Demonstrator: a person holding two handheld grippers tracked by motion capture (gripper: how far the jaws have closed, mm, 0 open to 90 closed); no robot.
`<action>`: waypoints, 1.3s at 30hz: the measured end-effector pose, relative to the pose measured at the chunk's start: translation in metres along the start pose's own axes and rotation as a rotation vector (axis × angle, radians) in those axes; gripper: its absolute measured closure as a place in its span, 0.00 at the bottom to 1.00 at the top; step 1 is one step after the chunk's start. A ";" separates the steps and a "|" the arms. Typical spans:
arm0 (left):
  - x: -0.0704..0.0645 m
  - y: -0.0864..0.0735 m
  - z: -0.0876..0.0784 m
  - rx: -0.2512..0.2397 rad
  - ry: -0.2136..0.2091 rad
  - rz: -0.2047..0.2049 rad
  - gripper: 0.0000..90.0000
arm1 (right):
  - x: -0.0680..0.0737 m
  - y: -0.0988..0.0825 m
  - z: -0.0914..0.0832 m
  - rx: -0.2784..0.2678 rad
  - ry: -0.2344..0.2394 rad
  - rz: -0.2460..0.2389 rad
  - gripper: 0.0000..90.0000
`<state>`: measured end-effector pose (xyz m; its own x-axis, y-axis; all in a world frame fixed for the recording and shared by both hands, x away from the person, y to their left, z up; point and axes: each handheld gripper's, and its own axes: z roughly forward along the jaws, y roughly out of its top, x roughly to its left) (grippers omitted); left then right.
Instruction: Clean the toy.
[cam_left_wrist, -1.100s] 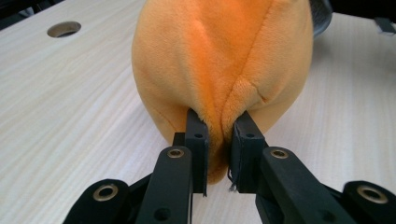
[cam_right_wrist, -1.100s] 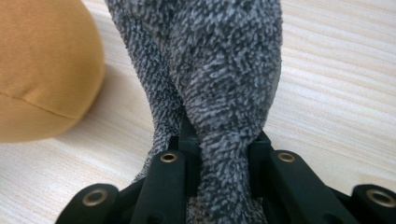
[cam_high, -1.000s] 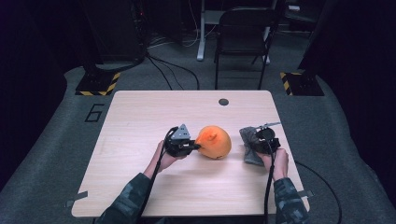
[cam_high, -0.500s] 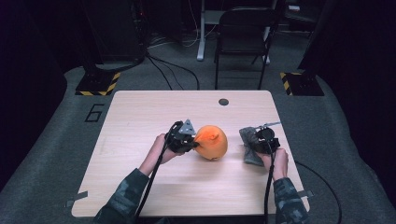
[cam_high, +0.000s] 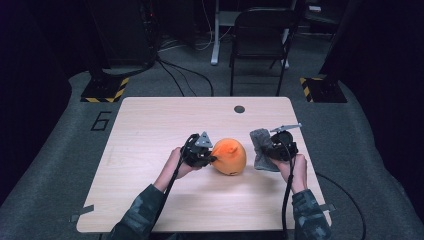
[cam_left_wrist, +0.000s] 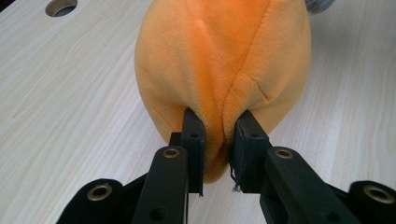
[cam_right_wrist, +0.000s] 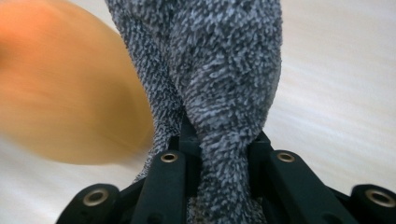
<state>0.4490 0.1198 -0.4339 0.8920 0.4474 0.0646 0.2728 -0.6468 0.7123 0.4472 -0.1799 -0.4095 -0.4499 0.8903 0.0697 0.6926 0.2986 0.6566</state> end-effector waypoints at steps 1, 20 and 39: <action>0.000 0.000 0.000 -0.004 -0.001 -0.004 0.85 | 0.007 0.005 -0.008 -0.019 0.019 -0.012 0.84; -0.005 -0.001 0.001 -0.051 -0.021 0.015 0.88 | 0.112 0.044 0.007 0.031 0.084 -0.243 0.85; -0.009 0.000 0.005 -0.095 -0.044 0.009 0.89 | 0.064 0.031 -0.005 0.036 -0.031 -0.159 0.86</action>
<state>0.4428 0.1125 -0.4381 0.9099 0.4127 0.0418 0.2311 -0.5880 0.7751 0.4371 -0.1151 -0.3804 -0.5383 0.8409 -0.0560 0.6342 0.4479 0.6302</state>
